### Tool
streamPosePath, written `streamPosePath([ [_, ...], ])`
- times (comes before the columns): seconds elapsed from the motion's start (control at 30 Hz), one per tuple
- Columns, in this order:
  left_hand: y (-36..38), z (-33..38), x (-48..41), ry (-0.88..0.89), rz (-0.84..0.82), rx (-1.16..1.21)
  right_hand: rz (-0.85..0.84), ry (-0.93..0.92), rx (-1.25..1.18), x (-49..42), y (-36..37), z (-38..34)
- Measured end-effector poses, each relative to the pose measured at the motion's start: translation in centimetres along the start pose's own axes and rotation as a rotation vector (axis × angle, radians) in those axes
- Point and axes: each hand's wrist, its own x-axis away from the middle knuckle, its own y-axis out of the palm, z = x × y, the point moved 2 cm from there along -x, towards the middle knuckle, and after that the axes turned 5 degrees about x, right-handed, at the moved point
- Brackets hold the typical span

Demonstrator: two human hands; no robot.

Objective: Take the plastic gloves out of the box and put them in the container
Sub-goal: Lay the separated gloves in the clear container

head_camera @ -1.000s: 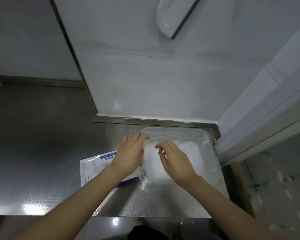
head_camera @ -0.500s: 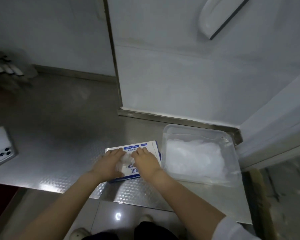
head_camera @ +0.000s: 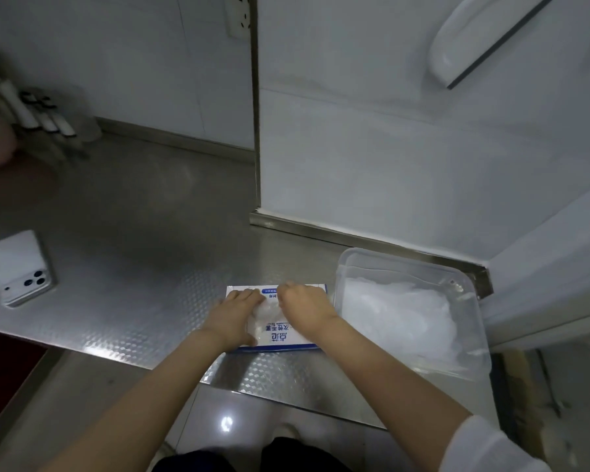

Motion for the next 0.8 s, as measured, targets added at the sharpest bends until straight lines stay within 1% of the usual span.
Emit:
streamPosePath([
  [0.23,0.1,0.2,0.0,-0.02,0.001,0.009,0.049,0.142,-0.111,0.3,-1.0,1.6],
  [0.3,0.1,0.2,0.0,-0.027,-0.003,0.015,0.026,0.13,-0.201,0.4,-0.8,1.1],
  [0.37,0.1,0.3,0.0,-0.033,0.003,0.025,-0.039,0.114,-0.274,0.3,-0.7,0.7],
  [0.47,0.2,0.3,-0.1,-0.036,0.012,0.021,-0.093,0.133,-0.269,0.0,-0.7,0.4],
  [0.6,0.4,0.3,-0.3,-0.041,0.022,0.016,-0.064,0.179,-0.361,-0.1,-1.2,0.8],
  [0.8,0.5,0.0,-0.4,-0.03,0.014,-0.004,0.058,0.217,-0.514,0.7,-3.0,2.8],
])
